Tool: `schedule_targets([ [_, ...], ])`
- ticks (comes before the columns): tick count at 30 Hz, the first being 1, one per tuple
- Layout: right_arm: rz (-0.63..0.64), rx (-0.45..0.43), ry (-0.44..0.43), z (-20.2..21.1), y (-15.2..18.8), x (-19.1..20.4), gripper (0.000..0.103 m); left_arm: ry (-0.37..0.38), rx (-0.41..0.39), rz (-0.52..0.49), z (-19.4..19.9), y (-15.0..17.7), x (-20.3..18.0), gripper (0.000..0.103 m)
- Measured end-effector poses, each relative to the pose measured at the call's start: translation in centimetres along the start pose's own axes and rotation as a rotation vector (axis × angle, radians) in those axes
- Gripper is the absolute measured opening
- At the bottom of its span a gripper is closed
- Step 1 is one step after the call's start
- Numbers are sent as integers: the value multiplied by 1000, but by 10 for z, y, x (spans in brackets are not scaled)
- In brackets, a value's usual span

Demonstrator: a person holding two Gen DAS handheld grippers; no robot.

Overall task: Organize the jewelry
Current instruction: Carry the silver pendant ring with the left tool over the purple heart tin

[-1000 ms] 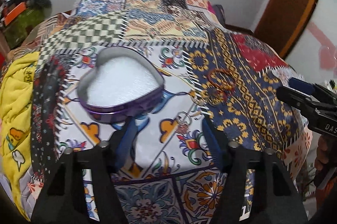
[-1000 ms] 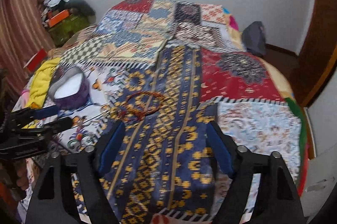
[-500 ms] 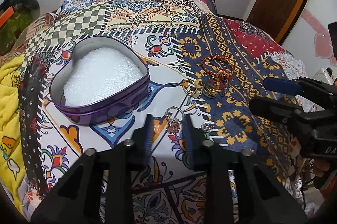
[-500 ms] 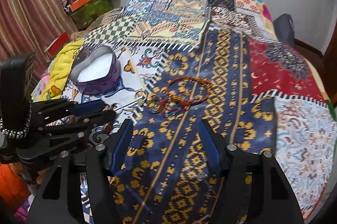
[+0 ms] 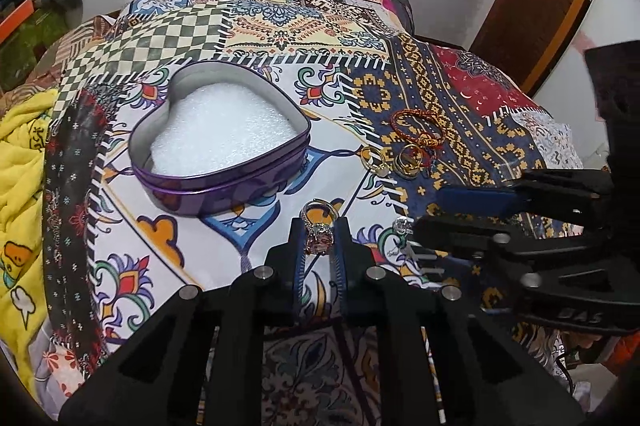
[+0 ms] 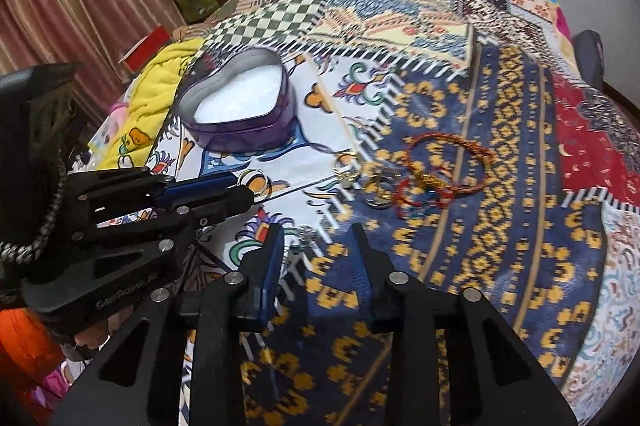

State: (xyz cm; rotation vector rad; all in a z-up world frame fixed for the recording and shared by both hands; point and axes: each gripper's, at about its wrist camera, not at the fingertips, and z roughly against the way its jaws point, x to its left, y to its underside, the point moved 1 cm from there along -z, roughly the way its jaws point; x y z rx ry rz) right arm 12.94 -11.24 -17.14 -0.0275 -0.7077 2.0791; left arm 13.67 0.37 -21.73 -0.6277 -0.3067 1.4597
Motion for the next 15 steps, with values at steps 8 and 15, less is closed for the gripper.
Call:
schedule_targets([
  [8,-4,31,15,-18,1,4,9,-6,-13,10,3,3,1,13],
  [15,-17,26,14,-12,-2,3,9,-10,-30,32,10,2,3,13],
])
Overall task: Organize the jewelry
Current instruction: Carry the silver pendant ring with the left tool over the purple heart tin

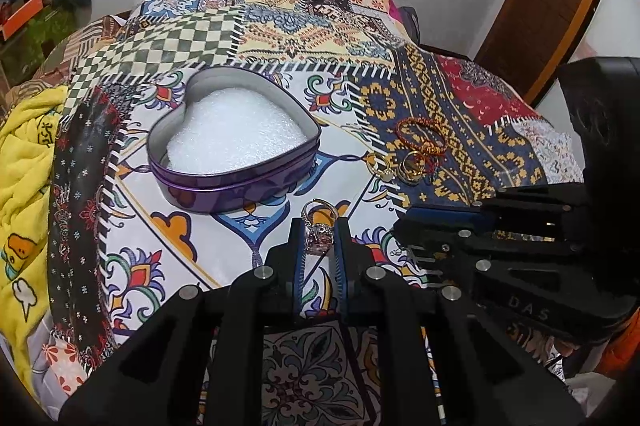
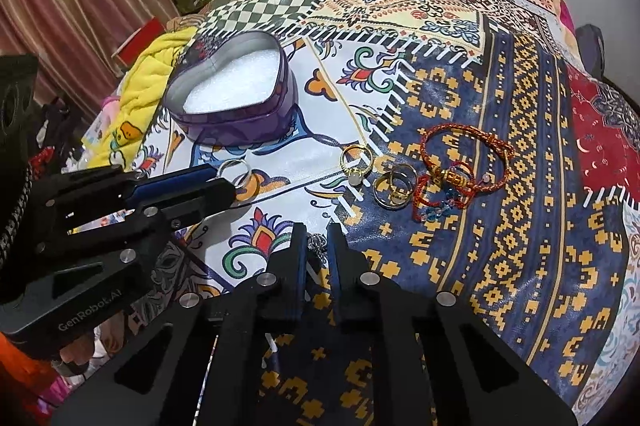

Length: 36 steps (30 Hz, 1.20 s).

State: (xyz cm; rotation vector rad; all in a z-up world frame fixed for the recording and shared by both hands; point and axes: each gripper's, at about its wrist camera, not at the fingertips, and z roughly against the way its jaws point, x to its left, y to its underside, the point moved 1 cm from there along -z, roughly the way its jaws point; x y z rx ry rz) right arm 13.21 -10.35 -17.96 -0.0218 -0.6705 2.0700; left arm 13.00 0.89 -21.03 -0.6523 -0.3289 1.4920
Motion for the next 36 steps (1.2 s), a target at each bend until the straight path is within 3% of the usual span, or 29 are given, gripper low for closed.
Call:
schedule_targets([
  [15,3,-149,28,51,-23,8,9,-21,-146,22,58,-15,-3,13],
  [24,46,-249,18,73,-51,33,9,-84,-237,23,83,-31,6,13],
  [36,113,-303,-18,68,-88,56,9,-125,-295,48,88,-51,39,13],
])
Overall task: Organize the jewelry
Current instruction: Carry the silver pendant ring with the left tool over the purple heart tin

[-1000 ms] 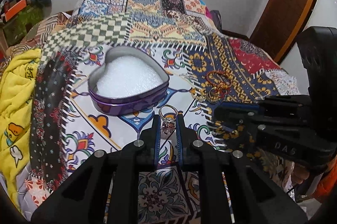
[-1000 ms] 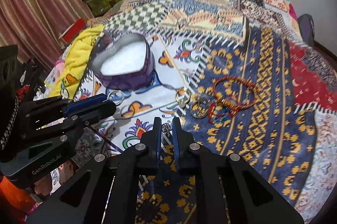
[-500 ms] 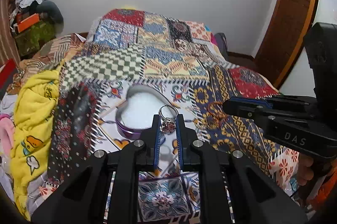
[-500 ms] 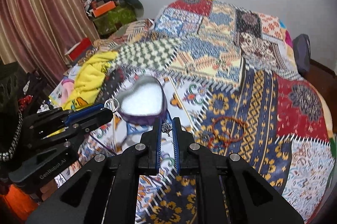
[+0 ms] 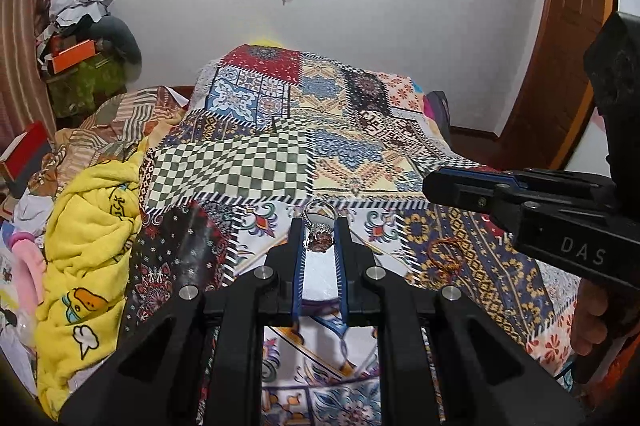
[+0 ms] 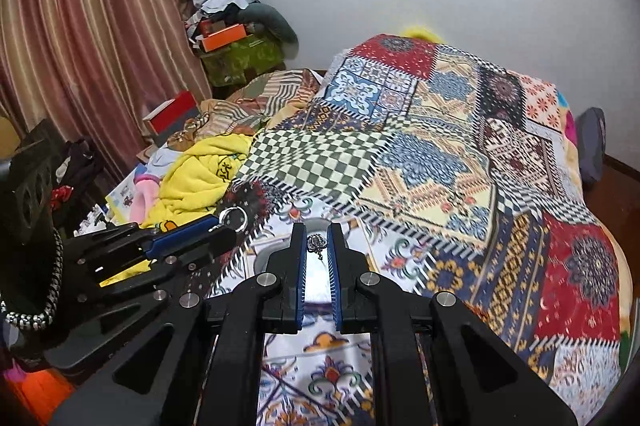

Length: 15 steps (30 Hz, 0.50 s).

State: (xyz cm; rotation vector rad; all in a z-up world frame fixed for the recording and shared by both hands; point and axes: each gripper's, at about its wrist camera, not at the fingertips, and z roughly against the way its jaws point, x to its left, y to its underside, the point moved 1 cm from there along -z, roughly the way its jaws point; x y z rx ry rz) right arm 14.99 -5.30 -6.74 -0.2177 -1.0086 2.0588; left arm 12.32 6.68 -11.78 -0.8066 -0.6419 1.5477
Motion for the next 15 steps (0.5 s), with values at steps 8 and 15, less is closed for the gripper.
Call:
schedule_targets([
  [8,27,32,-34,-30,-7,7,9,17,72,52,-34,6,22,13],
  [15,4,112,-64,-63,-1,-2,9,52,146,45,-61,20,20,13],
])
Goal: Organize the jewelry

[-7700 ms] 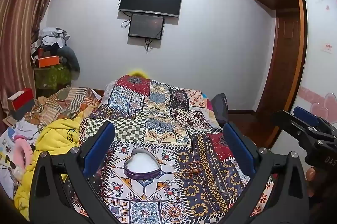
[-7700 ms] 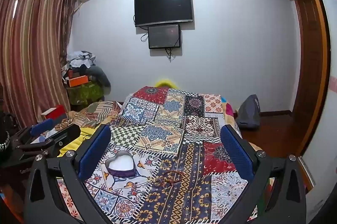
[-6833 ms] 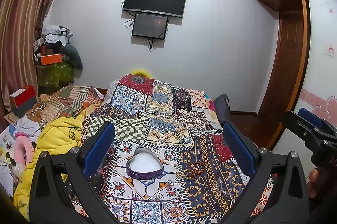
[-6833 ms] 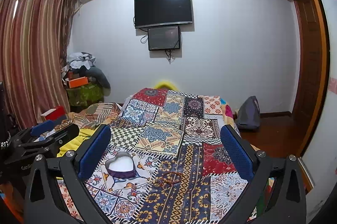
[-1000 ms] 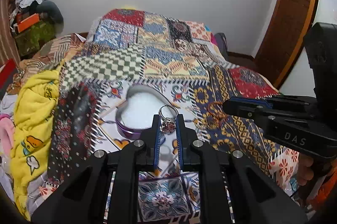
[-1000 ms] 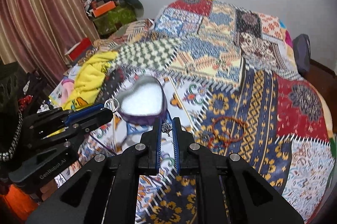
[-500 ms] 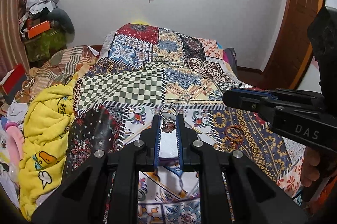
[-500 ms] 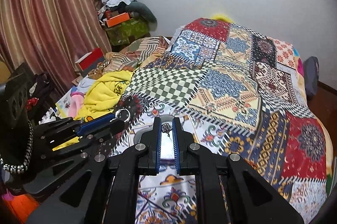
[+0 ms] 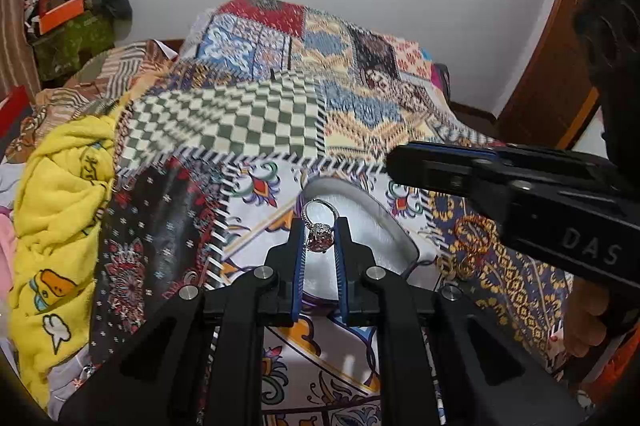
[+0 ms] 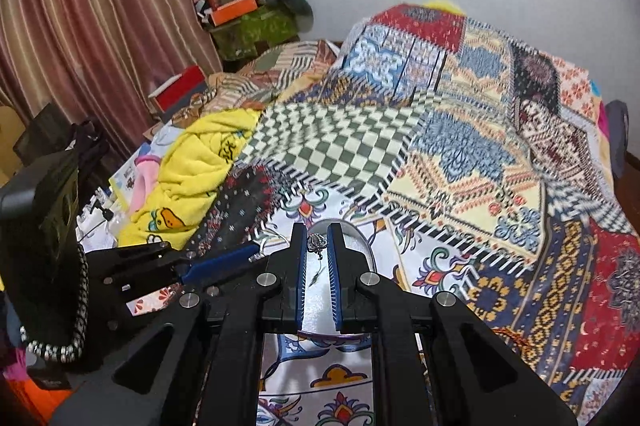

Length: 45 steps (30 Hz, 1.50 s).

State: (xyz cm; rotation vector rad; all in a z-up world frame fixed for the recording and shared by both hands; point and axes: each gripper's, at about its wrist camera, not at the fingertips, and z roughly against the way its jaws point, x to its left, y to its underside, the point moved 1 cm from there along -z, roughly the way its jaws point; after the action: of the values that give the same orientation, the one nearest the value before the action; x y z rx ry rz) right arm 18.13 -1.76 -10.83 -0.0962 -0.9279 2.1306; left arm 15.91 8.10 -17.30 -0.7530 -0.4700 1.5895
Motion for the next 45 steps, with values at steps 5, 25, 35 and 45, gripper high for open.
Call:
schedule_targets([
  [5,-28,59,-10,-19,5,-8,9,3,33,-15,-14,4,-4,13],
  [25,-7,112,17,-33,7,-11,12,-38,50,-33,-11,7,-4,13],
  [35,-31,63,64,9,10,-19,13,-65,7,-11,18,2,-2,24],
  [45,-74,13,177,66,32,-42,14,-58,-43,-42,54,-3,-24,25],
])
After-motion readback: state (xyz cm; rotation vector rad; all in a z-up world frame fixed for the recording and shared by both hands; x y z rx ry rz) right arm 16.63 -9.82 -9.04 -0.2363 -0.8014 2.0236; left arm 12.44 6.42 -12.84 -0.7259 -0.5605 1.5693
